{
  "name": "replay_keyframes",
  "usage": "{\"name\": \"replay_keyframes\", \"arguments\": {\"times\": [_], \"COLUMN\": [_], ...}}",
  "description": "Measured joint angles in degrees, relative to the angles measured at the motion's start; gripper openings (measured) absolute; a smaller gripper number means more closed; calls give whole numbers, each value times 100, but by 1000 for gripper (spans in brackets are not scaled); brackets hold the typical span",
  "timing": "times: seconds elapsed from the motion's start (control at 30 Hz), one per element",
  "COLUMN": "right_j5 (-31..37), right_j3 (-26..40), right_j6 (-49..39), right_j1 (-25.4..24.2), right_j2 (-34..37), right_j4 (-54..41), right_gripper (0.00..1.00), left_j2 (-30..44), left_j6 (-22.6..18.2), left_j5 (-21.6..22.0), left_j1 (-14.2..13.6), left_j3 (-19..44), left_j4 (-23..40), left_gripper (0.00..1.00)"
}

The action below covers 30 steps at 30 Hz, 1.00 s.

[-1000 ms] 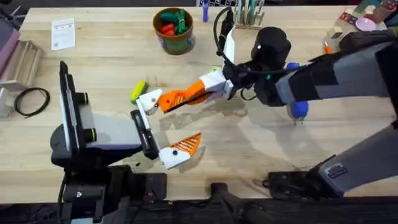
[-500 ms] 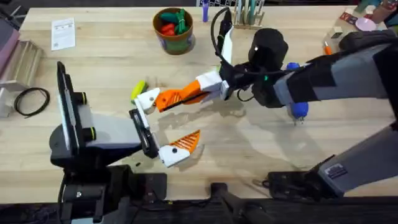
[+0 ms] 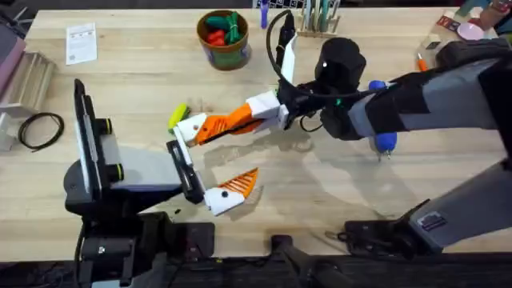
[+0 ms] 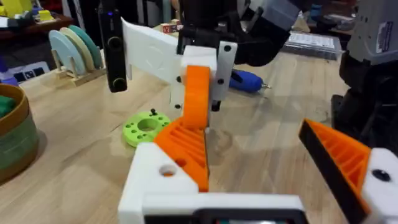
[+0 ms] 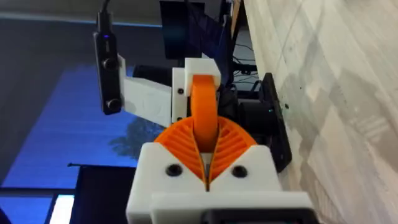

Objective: Pick up the gripper from the table and insert it into the empty holder that is missing its gripper. Then pick up a screw, insert it into the mounting hole, and use the screwdriver to tighten it. Finally, clean up the table by picking up the vegetable and placing it into the bucket.

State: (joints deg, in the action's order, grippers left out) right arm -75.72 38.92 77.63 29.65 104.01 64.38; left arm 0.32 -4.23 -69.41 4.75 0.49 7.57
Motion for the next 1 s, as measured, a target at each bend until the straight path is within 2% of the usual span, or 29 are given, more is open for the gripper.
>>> {"name": "replay_keyframes", "arguments": {"times": [0.4, 0.9, 0.93, 1.0], "right_j5": [92, 94, 96, 153], "right_j3": [405, 417, 417, 417], "right_j6": [43, 64, 88, 84], "right_j1": [246, 251, 251, 276], "right_j2": [299, 306, 306, 311], "right_j4": [7, 7, -4, -23], "right_gripper": [8, 16, 100, 387], "left_j2": [0, 0, 0, 0], "left_j6": [15, 15, 15, -4], "left_j5": [81, 95, 99, 7], "left_j1": [17, 24, 24, 11], "left_j3": [-2, -2, -2, 0], "left_j4": [-9, -11, -13, -4], "left_gripper": [986, 985, 985, 985]}}
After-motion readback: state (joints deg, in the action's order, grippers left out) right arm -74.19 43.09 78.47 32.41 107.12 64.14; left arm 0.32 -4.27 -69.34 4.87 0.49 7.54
